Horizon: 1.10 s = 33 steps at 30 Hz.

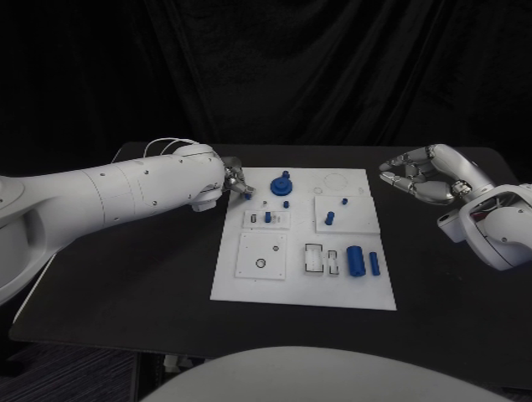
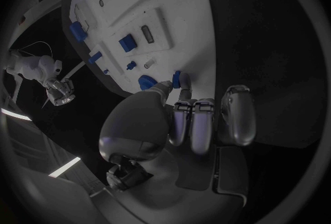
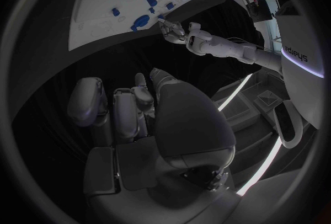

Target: Assemble the parts on the task board

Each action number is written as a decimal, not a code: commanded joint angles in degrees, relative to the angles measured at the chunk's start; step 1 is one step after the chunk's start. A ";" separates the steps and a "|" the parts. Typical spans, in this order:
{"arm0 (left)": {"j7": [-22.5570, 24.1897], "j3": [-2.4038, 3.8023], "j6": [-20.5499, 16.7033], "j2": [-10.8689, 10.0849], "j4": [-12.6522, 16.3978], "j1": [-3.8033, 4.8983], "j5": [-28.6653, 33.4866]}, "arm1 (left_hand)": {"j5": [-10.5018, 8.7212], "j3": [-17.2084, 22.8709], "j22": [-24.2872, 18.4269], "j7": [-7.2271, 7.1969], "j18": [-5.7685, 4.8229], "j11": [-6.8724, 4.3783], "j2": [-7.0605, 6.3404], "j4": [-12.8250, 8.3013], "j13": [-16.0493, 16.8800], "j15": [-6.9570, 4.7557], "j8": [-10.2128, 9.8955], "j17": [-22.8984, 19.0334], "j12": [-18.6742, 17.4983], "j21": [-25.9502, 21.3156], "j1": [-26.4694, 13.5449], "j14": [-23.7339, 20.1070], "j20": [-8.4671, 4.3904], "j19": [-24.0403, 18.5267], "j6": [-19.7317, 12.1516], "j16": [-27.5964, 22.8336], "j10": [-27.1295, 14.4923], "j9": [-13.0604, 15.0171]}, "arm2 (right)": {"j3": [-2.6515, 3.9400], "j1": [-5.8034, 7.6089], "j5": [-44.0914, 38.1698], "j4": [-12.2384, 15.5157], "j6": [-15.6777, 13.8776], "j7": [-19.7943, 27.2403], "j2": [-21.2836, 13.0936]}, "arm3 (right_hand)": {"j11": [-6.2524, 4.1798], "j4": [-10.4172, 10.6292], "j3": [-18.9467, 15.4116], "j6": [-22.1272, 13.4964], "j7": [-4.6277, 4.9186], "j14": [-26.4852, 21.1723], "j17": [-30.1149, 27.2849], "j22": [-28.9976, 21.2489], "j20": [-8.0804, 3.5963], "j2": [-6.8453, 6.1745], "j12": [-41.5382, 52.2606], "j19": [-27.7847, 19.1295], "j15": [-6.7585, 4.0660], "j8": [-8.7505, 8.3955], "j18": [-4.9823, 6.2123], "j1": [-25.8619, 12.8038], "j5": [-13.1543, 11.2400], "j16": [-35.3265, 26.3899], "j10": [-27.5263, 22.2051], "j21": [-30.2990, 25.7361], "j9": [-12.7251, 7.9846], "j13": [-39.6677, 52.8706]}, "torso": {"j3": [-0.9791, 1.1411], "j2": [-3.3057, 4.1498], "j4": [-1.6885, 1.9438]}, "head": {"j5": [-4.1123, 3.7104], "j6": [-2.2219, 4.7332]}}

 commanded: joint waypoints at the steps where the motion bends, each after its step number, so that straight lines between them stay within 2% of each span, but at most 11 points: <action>1: 1.43 0.04 0.55 0.01 0.19 -0.12 0.37 | 1.69 1.65 0.51 -0.13 0.21 0.19 -0.29 -0.66 15.09 0.27 -0.30 15.09 0.21 -0.22 0.82 6.05 -0.20 -0.31 -0.19 0.15 6.05 0.21 | 0.05 -0.13 -0.26 0.05 0.33 -1.05 -0.03 | -0.06 0.02 0.44 0.21 0.19 0.13 0.47 8.05 0.09 0.40 -0.29 0.15 0.27 -0.26 0.77 0.15 0.56 -0.32 -0.51 -0.32 -0.05 -0.07 | -0.02 -0.02 0.03 | 0.07 0.00; 5: 1.59 0.04 0.59 -0.07 0.30 -0.13 0.37 | 4.60 5.98 0.69 -0.16 0.21 0.14 -1.71 -2.22 15.09 0.18 -0.75 15.09 0.21 -0.34 1.63 6.05 -0.30 -0.31 -0.02 0.15 6.05 0.33 | 0.05 -0.13 -0.26 0.05 0.40 -1.15 -0.01 | -0.06 0.00 0.56 0.23 0.19 0.12 0.44 8.05 0.09 0.41 -0.32 0.15 0.26 -0.30 0.77 0.23 0.88 -0.33 -0.57 -0.35 -0.06 -0.14 | -0.01 -0.02 0.04 | 0.15 0.00; 6: 1.61 0.04 0.55 -0.11 0.34 -0.14 0.37 | 4.85 7.16 0.73 -0.14 0.21 0.14 -2.12 -2.57 15.09 0.19 -0.84 15.09 0.21 -0.38 1.62 6.05 -0.31 -0.32 0.03 0.15 6.05 0.37 | 0.05 -0.13 -0.26 0.06 0.42 -1.17 -0.01 | -0.06 -0.01 0.60 0.24 0.19 0.12 0.43 8.04 0.09 0.42 -0.32 0.15 0.26 -0.30 0.77 0.25 0.96 -0.34 -0.58 -0.38 -0.06 -0.14 | 0.00 -0.02 0.04 | 0.16 0.00; 11: 1.68 0.04 -0.19 -0.64 1.10 -0.14 0.37 | 5.04 13.31 1.07 -0.14 0.18 0.09 -4.38 -4.86 15.09 0.16 -1.02 15.09 0.21 -0.43 0.99 6.05 -0.33 -0.20 0.57 0.15 6.05 0.82 | 0.05 -0.13 -0.26 0.11 0.48 -1.27 -0.08 | -0.07 -0.01 0.66 0.27 0.19 0.10 0.39 8.05 0.08 0.44 -0.35 0.16 0.26 -0.31 0.77 0.29 1.09 -0.39 -0.63 -0.36 -0.06 -0.19 | 0.01 -0.02 0.06 | 0.23 0.00; 13: 1.57 0.04 -0.99 -1.11 1.87 -0.14 0.37 | 4.36 15.32 1.21 -0.13 0.17 0.10 -5.11 -5.58 15.09 0.16 -1.09 15.09 0.21 -0.46 0.19 6.05 -0.34 -0.13 0.86 0.15 6.05 0.93 | 0.05 -0.13 -0.26 0.15 0.49 -1.31 -0.14 | -0.07 -0.01 0.66 0.27 0.19 0.10 0.39 8.05 0.08 0.44 -0.35 0.16 0.26 -0.31 0.77 0.29 1.09 -0.39 -0.63 -0.36 -0.06 -0.19 | 0.01 -0.01 0.06 | 0.26 0.00; 20: 0.61 0.04 -4.26 -4.54 7.36 -0.13 0.37 | 3.57 16.92 1.37 -0.18 0.15 0.04 -5.61 -6.14 15.09 0.11 -1.12 15.09 0.21 -0.45 -0.67 6.05 -0.35 -0.01 1.28 0.15 6.05 0.98 | 0.05 -0.13 -0.26 0.37 0.49 -1.51 -0.52 | -0.07 -0.01 0.66 0.27 0.19 0.10 0.39 8.05 0.08 0.44 -0.35 0.16 0.26 -0.31 0.77 0.29 1.09 -0.39 -0.63 -0.36 -0.06 -0.19 | 0.00 0.04 0.07 | 0.04 0.00; 24: 0.20 0.05 -6.03 -7.67 12.34 -0.06 0.37 | 3.27 17.76 1.80 -0.28 0.04 -0.04 -5.90 -6.43 15.09 0.04 -1.04 15.09 0.21 -0.14 -1.26 6.05 -0.41 0.33 1.70 0.15 6.05 1.04 | 0.05 -0.13 -0.26 0.45 0.44 -1.73 -0.76 | -0.06 -0.01 0.74 0.29 0.19 0.09 0.37 8.03 0.08 0.46 -0.38 0.15 0.26 -0.33 0.78 0.32 1.26 -0.40 -0.69 -0.43 -0.06 -0.26 | -0.01 0.04 0.07 | 0.21 0.00; 29: -0.26 0.04 -6.77 -10.42 17.05 0.00 0.37 | 2.59 18.39 2.02 -0.35 0.00 -0.11 -6.04 -6.43 15.09 -0.04 -1.00 15.09 0.21 -0.02 -2.04 6.05 -0.47 0.51 2.04 0.15 6.05 1.09 | 0.05 -0.13 -0.26 0.42 0.43 -1.85 -0.78 | -0.06 0.00 0.75 0.29 0.19 0.11 0.40 8.04 0.08 0.46 -0.40 0.15 0.26 -0.34 0.77 0.32 1.28 -0.36 -0.72 -0.41 -0.06 -0.29 | -0.04 0.04 0.06 | 0.40 0.00; 33: -0.59 0.04 -6.43 -11.44 19.10 0.00 0.37 | 1.94 18.80 1.99 -0.38 0.01 -0.15 -6.05 -6.47 15.09 -0.07 -1.03 15.09 0.21 -0.09 -2.42 6.05 -0.51 0.51 2.14 0.15 6.05 1.12 | 0.04 -0.13 -0.26 0.34 0.53 -1.88 -0.71 | -0.06 0.00 0.75 0.29 0.19 0.11 0.40 8.04 0.08 0.46 -0.40 0.15 0.26 -0.34 0.77 0.32 1.28 -0.36 -0.72 -0.41 -0.06 -0.29 | -0.05 0.00 0.08 | 0.46 0.00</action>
